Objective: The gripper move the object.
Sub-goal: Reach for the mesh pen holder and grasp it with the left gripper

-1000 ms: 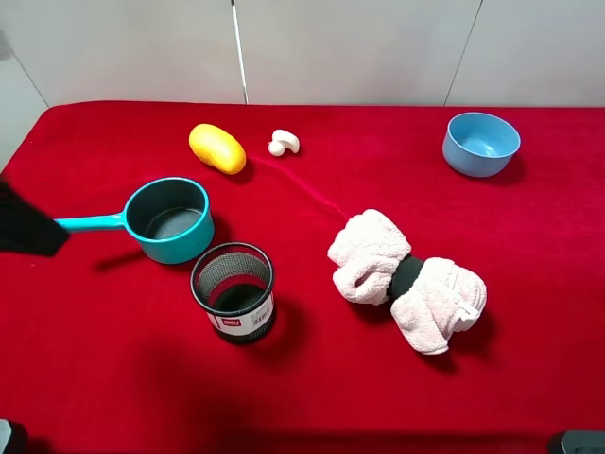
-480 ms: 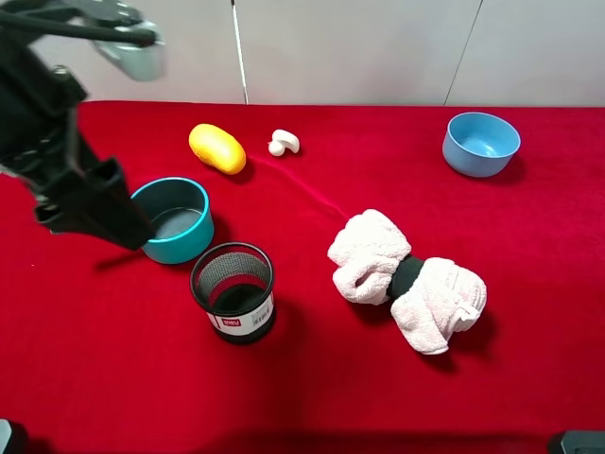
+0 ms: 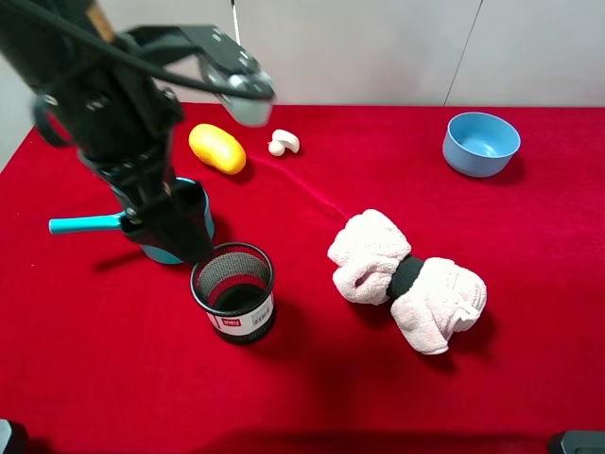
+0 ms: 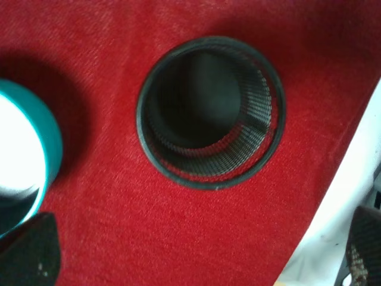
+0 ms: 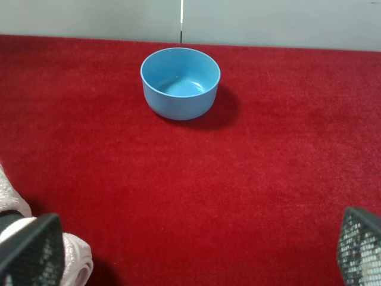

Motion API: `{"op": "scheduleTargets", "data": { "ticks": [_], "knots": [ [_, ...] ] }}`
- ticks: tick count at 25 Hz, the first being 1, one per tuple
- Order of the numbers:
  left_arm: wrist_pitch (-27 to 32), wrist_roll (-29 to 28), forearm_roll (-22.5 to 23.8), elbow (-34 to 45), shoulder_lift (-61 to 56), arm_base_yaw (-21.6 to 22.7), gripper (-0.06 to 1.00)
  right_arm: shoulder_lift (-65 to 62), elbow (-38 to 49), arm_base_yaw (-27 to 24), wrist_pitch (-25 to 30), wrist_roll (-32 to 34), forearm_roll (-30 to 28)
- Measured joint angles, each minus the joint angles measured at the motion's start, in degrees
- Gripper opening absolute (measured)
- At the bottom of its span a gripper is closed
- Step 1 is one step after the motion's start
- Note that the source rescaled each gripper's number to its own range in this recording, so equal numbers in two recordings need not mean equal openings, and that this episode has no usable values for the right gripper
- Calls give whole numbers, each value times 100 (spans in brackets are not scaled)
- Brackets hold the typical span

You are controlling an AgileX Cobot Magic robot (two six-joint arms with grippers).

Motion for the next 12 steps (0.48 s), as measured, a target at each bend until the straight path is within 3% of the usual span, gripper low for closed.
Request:
{"op": "scheduleTargets", "data": {
  "ticks": [12],
  "knots": [
    [-122, 0, 172, -185, 649, -813, 95, 0, 0, 0, 0, 0, 0]
  ]
}}
